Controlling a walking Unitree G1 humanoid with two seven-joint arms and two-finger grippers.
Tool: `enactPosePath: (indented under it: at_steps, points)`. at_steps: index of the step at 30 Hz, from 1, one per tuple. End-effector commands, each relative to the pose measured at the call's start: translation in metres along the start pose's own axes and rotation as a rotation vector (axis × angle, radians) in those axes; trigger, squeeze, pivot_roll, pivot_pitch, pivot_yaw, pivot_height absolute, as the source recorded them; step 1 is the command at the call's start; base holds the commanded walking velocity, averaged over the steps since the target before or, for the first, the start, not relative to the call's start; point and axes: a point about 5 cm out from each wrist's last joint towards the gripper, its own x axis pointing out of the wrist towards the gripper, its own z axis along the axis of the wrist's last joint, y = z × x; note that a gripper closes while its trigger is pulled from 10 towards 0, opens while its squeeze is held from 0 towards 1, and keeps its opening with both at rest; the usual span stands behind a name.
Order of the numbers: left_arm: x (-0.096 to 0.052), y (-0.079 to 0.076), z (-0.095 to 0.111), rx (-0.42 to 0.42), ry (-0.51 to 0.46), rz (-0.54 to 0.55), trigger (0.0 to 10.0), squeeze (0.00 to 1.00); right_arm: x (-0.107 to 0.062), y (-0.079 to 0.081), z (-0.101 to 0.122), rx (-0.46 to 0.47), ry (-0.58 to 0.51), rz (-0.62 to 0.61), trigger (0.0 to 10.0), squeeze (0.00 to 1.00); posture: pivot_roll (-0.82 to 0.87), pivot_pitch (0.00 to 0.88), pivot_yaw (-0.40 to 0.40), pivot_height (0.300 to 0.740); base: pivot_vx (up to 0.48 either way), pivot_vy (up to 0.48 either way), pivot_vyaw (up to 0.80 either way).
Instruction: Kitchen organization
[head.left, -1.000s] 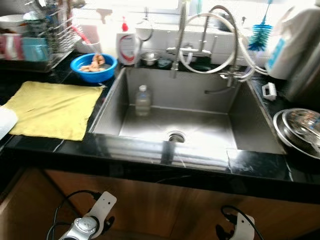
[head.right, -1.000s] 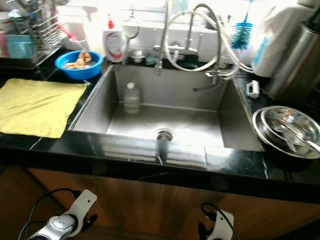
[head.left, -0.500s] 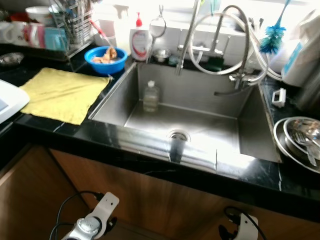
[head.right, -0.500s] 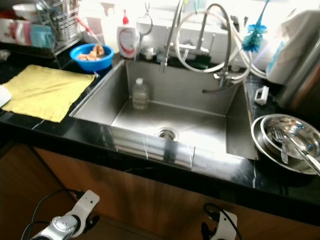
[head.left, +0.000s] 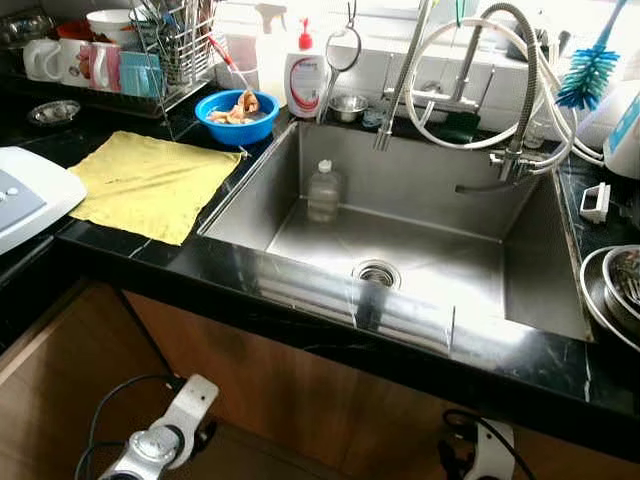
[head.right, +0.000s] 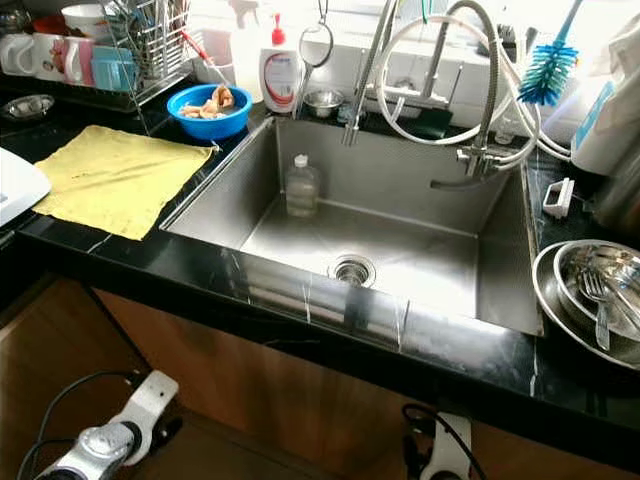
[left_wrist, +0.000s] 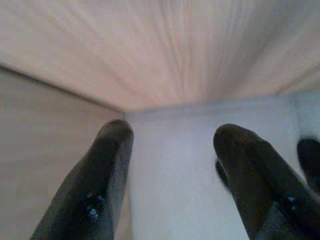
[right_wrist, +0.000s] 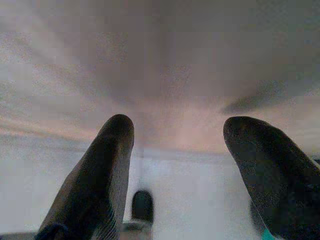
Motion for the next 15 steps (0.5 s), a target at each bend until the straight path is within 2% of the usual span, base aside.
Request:
enactPosePath:
  at_steps: [1,3,4,6,8,10,13,15]
  points:
    - [-0.006,0.012,-0.006,-0.025,-0.016,0.018,10.0,0.00,-0.006,-0.009,-0.005,0.004,-0.029,-0.019,10.0,0.00,0.00,0.000,-0.030,0.740,0.000,0.000,0.00]
    - [-0.008,0.018,-0.004,-0.038,-0.039,0.028,10.0,0.00,-0.013,-0.012,-0.013,0.015,-0.045,-0.030,10.0,0.00,-0.01,0.000,-0.026,0.740,0.000,0.000,0.00]
    - [-0.009,0.022,-0.002,-0.079,-0.054,0.038,10.0,0.00,-0.019,-0.013,-0.016,0.021,-0.059,-0.036,10.0,0.00,-0.01,0.000,-0.026,0.740,0.000,0.000,0.00]
    - [-0.010,0.031,0.003,-0.174,-0.083,0.072,10.0,0.00,-0.033,-0.008,-0.011,0.019,-0.097,-0.045,10.0,0.00,-0.01,0.000,-0.027,0.740,0.000,0.000,0.00]
    - [-0.011,0.039,0.009,-0.221,-0.110,0.099,10.0,0.00,-0.050,0.003,-0.002,0.030,-0.132,-0.041,10.0,0.00,-0.01,0.000,-0.026,0.740,0.000,0.000,0.00]
    - [-0.014,0.044,0.010,-0.196,-0.134,0.096,10.0,0.00,-0.068,0.018,0.005,0.039,-0.162,-0.031,10.0,0.00,-0.01,0.000,-0.022,0.740,0.000,0.000,0.00]
    - [-0.017,0.044,0.009,-0.154,-0.151,0.080,10.0,0.00,-0.077,0.025,0.004,0.043,-0.168,-0.024,10.0,0.00,-0.01,0.000,-0.021,0.740,0.000,0.000,0.00]
    - [-0.022,0.044,0.009,-0.125,-0.183,0.068,10.0,0.00,-0.090,0.030,0.004,0.044,-0.161,-0.021,10.0,0.00,-0.01,0.000,-0.017,0.740,0.000,0.000,0.00]
